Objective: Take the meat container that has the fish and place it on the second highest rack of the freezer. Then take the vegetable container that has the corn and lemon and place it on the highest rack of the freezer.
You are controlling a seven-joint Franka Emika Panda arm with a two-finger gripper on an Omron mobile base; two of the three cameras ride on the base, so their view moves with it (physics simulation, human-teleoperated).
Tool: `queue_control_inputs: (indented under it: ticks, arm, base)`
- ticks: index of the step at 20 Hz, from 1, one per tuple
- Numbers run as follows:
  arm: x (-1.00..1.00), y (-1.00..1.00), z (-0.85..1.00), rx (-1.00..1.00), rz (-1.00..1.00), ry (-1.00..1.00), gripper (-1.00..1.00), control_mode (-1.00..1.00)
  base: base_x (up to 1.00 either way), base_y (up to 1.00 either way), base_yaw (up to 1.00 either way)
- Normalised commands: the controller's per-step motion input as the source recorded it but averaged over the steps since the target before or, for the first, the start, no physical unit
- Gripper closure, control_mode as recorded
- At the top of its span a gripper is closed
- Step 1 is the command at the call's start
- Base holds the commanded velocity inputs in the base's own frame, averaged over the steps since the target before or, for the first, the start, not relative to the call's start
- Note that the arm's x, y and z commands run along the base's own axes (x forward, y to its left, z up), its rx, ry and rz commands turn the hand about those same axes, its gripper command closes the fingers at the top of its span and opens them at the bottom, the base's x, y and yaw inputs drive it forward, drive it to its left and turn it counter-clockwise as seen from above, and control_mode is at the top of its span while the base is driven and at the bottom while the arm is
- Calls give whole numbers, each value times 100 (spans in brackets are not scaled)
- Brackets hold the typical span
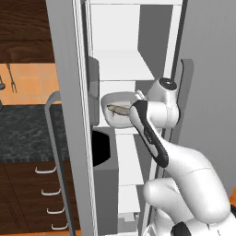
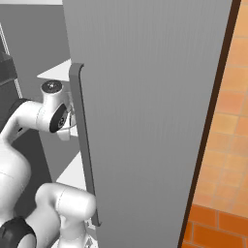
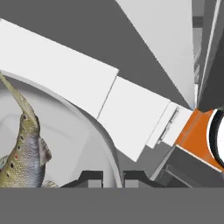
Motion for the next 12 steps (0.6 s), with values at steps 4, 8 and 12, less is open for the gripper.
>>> queue_control_inputs:
  ticks: [4,8,12]
  arm:
    - [77,0,-32,0,14,0,100,-100]
    - [68,9,-28,-1,4,-4,100,-100]
    - [75,4,-32,0,0,-1,100,-100]
  base:
    - [0,0,0]
    - [0,0,0]
    - [0,0,0]
